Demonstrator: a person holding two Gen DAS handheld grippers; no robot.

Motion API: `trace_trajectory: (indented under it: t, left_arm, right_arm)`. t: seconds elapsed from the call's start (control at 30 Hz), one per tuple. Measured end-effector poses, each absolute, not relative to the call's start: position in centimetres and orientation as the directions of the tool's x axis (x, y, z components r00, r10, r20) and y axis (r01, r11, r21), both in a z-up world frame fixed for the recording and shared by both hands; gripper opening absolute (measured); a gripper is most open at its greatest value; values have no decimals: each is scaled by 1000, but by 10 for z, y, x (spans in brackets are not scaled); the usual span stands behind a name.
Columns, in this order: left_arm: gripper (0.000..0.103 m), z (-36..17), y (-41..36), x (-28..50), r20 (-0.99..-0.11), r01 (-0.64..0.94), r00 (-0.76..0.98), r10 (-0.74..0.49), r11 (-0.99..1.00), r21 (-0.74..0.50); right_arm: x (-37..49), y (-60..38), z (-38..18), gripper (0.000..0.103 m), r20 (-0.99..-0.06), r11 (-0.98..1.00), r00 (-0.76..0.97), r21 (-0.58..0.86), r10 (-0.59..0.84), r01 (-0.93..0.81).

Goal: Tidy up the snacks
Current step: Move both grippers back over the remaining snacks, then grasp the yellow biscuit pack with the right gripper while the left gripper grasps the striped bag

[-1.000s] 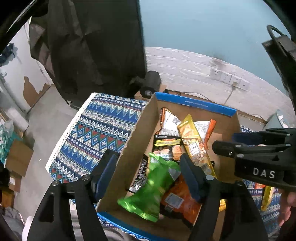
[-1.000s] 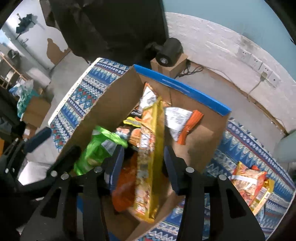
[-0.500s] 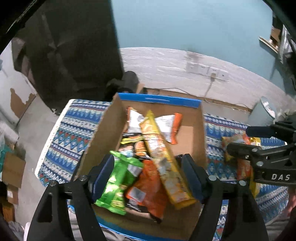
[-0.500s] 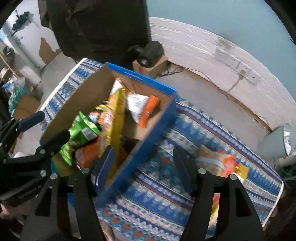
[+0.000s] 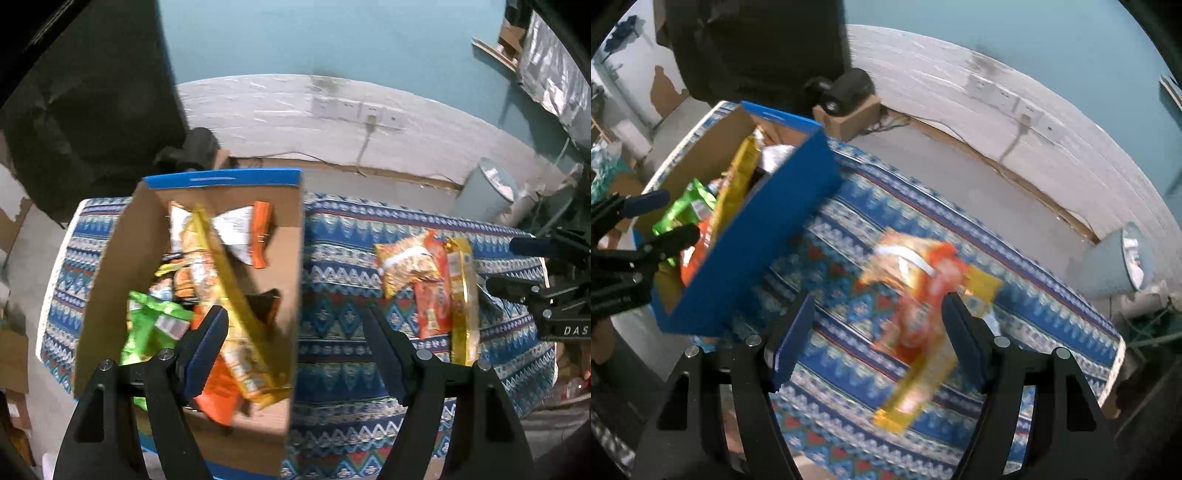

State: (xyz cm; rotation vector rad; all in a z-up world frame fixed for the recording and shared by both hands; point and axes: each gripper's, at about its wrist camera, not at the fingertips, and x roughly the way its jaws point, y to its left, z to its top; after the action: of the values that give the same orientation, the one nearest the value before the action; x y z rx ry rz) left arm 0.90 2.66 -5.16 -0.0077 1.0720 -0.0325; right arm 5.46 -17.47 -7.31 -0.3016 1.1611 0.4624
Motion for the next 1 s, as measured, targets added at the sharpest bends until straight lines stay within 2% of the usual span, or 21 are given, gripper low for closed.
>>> trace_trajectory:
  t: [0.27,0.6,0.87,0.93,1.0]
  left_arm:
    - [81,-74,-16,18,-903,109,427,-56,994,-10]
    - [81,-97,-62,23,-904,223,427,-27,972,77]
    - [81,-113,-82,31,-899,303,436,-30,946,115]
    - [81,-117,-85,35,-899,316,437,-34,941,118]
    - [81,-119,-87,39,-901,332,430,-51,937,105]
  right_arm:
    - [57,-229,-96,72,-935,920,306,48,178,-388]
    - [53,-239,-168,72,-955,950,244,90,167,-298]
    - [53,-242,-189,72,-954,959,249,101,169,-266]
    - [55,-243,-194,70,-955,960,244,100,166,-260]
    - [57,-242,-198,58,-956,960,242,103,168,-260]
